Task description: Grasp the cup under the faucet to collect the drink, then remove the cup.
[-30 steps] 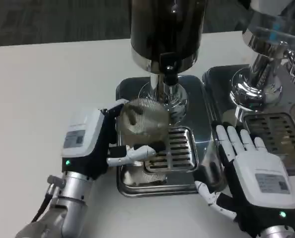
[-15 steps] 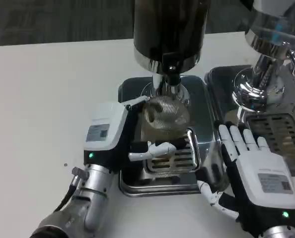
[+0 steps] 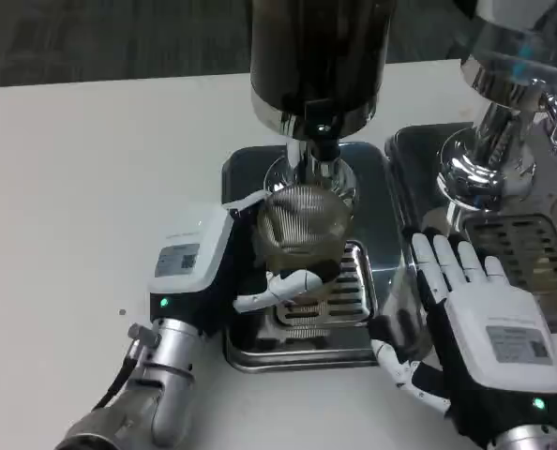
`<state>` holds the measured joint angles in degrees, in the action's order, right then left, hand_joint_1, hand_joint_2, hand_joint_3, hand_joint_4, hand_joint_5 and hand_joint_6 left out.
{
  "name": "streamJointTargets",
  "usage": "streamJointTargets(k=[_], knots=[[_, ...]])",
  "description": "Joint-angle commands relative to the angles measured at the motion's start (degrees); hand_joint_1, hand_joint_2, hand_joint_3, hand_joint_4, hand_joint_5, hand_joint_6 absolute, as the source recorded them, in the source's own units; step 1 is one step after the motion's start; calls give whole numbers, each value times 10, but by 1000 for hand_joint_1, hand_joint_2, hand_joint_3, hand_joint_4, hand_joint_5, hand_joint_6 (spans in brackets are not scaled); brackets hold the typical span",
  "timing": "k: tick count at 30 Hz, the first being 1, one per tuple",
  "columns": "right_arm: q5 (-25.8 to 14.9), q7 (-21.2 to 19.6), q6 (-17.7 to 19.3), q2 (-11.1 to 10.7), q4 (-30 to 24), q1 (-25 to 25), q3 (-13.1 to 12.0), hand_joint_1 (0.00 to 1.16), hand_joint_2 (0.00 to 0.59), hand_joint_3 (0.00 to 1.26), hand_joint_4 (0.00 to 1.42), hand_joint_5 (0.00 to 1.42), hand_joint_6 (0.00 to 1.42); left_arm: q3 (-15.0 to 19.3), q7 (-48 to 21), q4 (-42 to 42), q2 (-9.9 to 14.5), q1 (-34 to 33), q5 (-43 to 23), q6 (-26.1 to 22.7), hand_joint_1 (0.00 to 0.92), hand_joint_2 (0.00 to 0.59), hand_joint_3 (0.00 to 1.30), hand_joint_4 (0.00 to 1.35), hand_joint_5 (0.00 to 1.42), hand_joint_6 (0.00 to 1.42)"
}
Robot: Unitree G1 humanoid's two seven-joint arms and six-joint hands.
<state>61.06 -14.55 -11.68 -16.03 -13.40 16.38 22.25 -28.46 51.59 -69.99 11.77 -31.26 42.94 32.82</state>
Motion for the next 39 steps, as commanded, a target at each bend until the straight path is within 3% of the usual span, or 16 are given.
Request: streamJointTargets(k=[1,6,12,19,24,30,35,39], knots=[[-10,-12,7,4,15,-3,-6,302,408,0,0,0,2,2,-27,0,7,5,-10,4,1,25,368,461,782,822],[-16,-17,7,8,21,-4,-10,302,408,0,0,0,2,-6,-3,11,14,10,5,-2,0,0,269,339,634,686],[-20,-21,9,9,28,-7,-10,302,408,0,0,0,2,-5,-31,15,19,9,-1,-4,0,0,149,203,479,505],[-28,-23,14,8,33,-10,-14,301,405,0,0,0,2,17,-12,54,42,31,-19,48,0,1,105,67,404,349],[-52,-29,25,10,40,-17,-28,279,397,0,0,0,2,40,-15,73,57,48,-40,81,0,0,83,54,376,288],[-65,-30,30,8,50,-24,-31,268,391,0,0,0,2,53,-2,125,80,77,-40,106,0,39,0,0,119,19],[-69,-31,34,7,53,-26,-32,265,390,0,0,0,2,70,-28,174,104,102,-54,142,0,54,0,0,17,0],[-71,-29,36,5,55,-28,-32,263,390,0,0,0,2,100,-83,210,128,121,-105,222,0,68,0,0,11,0]])
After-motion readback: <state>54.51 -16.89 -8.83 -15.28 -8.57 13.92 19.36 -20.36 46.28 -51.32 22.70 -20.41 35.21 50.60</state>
